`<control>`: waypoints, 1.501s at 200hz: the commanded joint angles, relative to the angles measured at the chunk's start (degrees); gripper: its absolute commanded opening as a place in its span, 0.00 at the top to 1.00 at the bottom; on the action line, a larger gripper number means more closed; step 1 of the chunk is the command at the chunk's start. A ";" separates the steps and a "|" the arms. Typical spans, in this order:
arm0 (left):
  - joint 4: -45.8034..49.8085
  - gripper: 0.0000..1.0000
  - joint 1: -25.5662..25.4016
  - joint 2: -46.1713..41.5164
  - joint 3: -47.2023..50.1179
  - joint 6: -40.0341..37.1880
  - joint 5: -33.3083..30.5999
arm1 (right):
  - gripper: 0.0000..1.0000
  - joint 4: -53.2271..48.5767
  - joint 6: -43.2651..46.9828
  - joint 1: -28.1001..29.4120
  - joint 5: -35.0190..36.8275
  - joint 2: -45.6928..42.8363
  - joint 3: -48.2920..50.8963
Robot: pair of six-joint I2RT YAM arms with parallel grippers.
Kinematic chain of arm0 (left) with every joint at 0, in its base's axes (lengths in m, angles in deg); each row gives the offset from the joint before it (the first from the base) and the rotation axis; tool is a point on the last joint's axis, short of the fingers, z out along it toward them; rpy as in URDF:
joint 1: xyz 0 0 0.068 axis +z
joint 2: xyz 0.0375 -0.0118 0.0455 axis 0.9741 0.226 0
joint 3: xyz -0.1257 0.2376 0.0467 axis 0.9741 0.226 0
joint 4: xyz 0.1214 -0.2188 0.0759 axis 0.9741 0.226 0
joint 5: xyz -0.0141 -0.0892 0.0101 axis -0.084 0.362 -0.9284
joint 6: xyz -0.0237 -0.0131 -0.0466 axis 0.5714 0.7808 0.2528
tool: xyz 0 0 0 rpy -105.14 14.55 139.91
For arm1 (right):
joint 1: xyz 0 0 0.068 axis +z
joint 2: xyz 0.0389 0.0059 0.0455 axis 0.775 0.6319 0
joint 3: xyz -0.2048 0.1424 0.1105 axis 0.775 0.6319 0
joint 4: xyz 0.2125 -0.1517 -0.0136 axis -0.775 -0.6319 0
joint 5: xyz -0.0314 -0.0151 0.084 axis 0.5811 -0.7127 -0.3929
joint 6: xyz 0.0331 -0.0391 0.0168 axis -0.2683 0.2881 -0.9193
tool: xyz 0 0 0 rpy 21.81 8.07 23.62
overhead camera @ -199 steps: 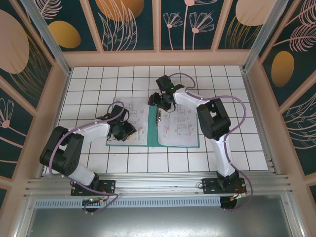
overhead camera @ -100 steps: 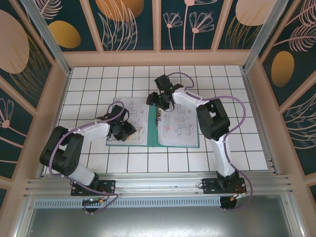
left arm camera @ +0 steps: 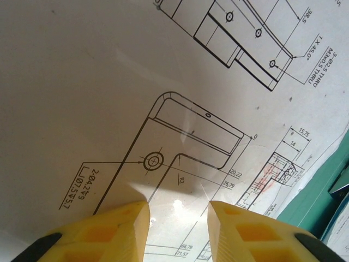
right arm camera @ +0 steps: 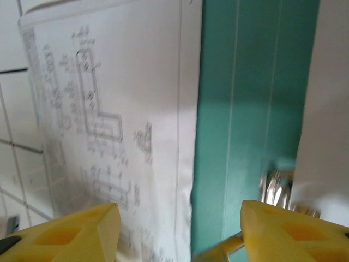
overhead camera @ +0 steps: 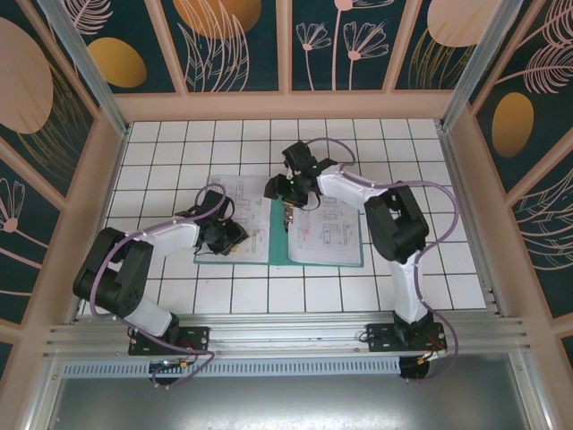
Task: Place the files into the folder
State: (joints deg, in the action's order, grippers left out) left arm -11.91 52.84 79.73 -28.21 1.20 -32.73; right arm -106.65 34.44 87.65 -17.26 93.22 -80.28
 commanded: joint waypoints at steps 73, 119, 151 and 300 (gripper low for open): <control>-5.86 0.65 -0.20 0.88 4.06 8.47 2.94 | 0.39 7.49 -10.72 -5.18 1.98 -23.64 22.23; -10.35 0.65 -3.58 0.31 4.52 15.18 3.38 | 0.41 13.41 -18.38 -11.37 0.06 -33.08 33.55; -12.17 0.65 -8.06 2.09 2.73 17.98 4.40 | 0.42 16.01 -22.69 -12.84 -2.07 -35.11 38.08; -13.98 0.66 -14.75 13.87 -6.51 13.97 6.07 | 0.53 26.42 -32.86 -12.83 -3.79 -24.13 35.88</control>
State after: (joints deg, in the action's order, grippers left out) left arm -27.58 38.66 91.34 -34.84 16.23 -25.89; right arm -81.01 1.83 75.10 -22.18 67.60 -41.55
